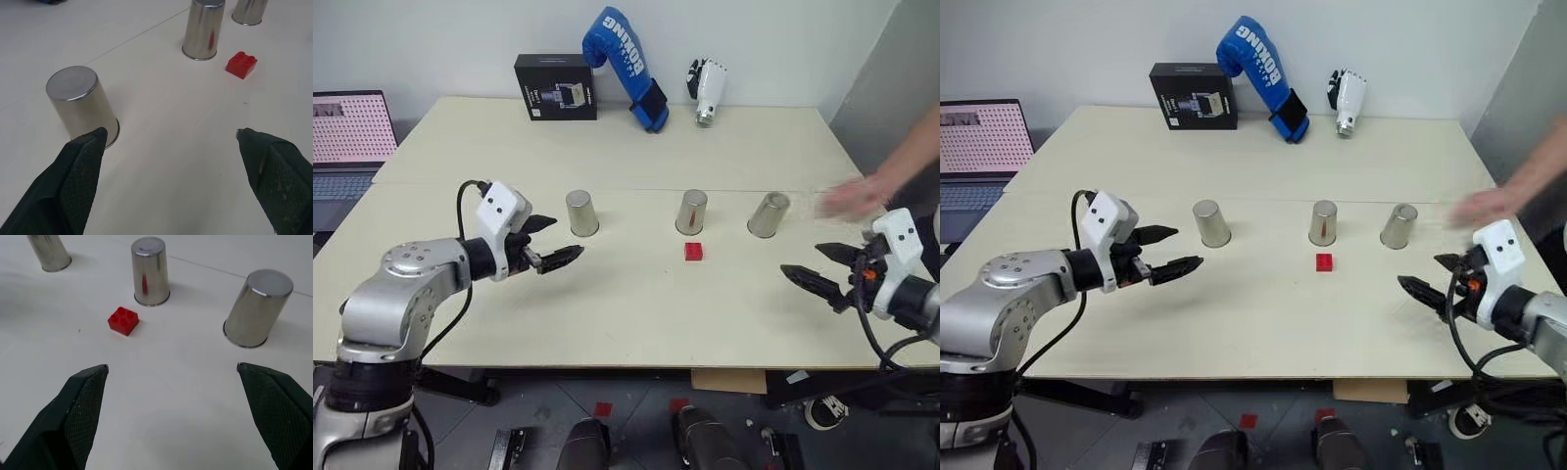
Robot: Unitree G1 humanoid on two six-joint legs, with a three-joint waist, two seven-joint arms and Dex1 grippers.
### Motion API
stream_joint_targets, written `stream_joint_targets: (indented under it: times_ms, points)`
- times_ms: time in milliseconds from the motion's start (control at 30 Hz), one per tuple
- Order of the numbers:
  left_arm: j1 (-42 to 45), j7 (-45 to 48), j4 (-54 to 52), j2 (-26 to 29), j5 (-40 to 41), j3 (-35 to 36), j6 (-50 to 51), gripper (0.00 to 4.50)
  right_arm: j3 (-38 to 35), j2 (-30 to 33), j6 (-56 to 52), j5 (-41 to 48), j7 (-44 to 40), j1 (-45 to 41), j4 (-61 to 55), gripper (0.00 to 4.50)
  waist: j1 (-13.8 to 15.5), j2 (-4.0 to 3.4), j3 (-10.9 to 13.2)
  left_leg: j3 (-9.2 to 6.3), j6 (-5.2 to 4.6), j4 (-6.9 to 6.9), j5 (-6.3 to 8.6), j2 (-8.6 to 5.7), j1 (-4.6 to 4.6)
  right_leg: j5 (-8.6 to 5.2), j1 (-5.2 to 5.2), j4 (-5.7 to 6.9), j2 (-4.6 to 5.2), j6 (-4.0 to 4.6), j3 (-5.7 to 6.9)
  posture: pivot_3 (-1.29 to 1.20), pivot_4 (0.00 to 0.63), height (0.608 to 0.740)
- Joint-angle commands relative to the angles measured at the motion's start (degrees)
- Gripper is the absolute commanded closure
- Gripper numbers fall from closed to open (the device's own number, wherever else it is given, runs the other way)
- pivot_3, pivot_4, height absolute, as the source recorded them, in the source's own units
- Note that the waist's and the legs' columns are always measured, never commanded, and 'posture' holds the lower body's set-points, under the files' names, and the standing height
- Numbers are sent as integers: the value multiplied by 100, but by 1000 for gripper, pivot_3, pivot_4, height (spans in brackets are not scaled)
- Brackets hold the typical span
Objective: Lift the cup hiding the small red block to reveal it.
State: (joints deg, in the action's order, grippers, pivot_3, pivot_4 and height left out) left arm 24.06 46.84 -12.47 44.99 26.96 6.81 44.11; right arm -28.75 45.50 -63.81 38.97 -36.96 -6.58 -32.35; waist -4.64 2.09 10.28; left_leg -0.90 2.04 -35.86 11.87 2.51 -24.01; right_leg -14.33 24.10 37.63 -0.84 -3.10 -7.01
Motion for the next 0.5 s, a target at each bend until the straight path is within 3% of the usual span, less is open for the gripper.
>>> stream_joint_targets:
  times_ms: [33,500]
  points:
    - [99,31,9,-45,-40,-37,-240,0,-182,131,179,51,-16,66,-71,27,-11,1,1,0,0,0,0,0,0,0,0,0,0,-1,0,0,150,740]
    - [-148,117,-188,-63,29,-41,-203,0,-41,-28,265,382,188,117,-167,27,-2,1,1,-2,0,-4,0,1,1,2,0,6,-1,-4,1,0,150,740]
